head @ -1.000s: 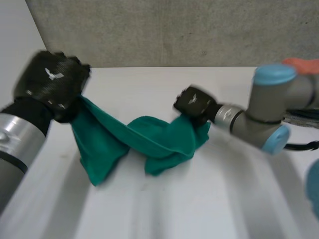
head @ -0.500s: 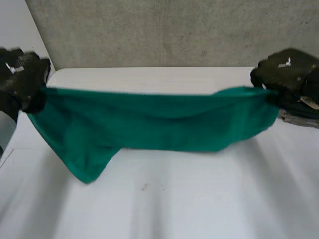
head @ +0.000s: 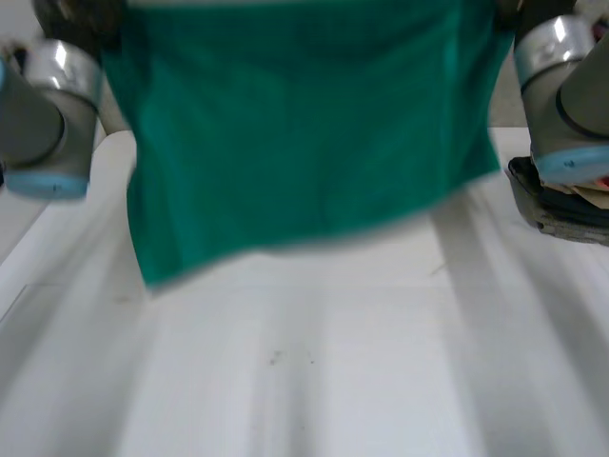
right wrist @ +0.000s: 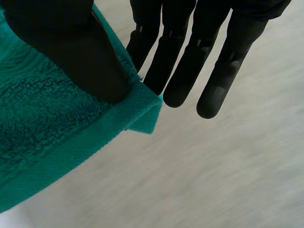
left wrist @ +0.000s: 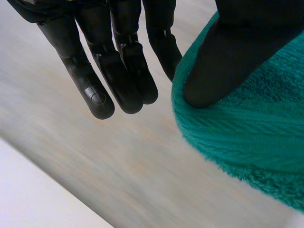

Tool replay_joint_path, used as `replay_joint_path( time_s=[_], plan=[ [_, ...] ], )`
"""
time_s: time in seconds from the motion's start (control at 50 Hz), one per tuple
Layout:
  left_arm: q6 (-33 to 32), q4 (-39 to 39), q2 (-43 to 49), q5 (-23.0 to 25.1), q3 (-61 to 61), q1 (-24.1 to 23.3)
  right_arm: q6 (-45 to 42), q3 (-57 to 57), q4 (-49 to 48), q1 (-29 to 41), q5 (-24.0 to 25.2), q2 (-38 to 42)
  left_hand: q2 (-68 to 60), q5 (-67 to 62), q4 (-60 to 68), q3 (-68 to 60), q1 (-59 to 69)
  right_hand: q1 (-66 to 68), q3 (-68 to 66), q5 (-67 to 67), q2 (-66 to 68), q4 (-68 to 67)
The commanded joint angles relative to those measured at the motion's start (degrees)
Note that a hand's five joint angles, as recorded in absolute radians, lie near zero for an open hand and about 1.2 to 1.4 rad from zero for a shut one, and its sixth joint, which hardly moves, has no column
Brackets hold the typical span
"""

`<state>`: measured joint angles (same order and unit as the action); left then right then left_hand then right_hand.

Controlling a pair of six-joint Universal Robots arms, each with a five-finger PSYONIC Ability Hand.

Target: Fold the laundry.

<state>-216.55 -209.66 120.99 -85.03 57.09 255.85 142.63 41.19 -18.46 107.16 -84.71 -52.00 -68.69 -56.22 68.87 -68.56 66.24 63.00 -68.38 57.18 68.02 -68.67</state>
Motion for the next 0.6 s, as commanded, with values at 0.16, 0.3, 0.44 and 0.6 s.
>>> replay_joint_path(
  time_s=[0.16,0.3,0.44,0.6],
  plan=[
    [7.81,-8.05,-4.35,-0.4,3.98,0.35,5.29,6.53,-14.67,-0.11,-1.6,-3.46,-11.31,-13.78,11.13,-11.44,13.76,17.0,-11.62,12.82,11.98,-11.33],
    [7.81,-7.61,-3.31,0.13,15.65,0.7,5.29,12.06,-9.58,-0.28,4.02,-0.04,-11.31,-13.78,11.13,-11.44,13.76,17.0,-11.62,12.82,11.98,-11.33],
    [7.55,-6.64,2.58,-0.05,22.09,-0.18,4.41,18.66,-1.85,-0.37,6.05,6.82,-11.31,-13.78,11.13,-11.44,13.76,17.0,-11.62,12.82,11.98,-11.33],
    [7.37,-4.0,3.3,0.3,34.02,-2.2,4.85,23.5,12.03,-0.72,6.4,7.09,-11.31,-13.78,11.13,-11.44,13.76,17.0,-11.62,12.82,11.98,-11.33]
  ],
)
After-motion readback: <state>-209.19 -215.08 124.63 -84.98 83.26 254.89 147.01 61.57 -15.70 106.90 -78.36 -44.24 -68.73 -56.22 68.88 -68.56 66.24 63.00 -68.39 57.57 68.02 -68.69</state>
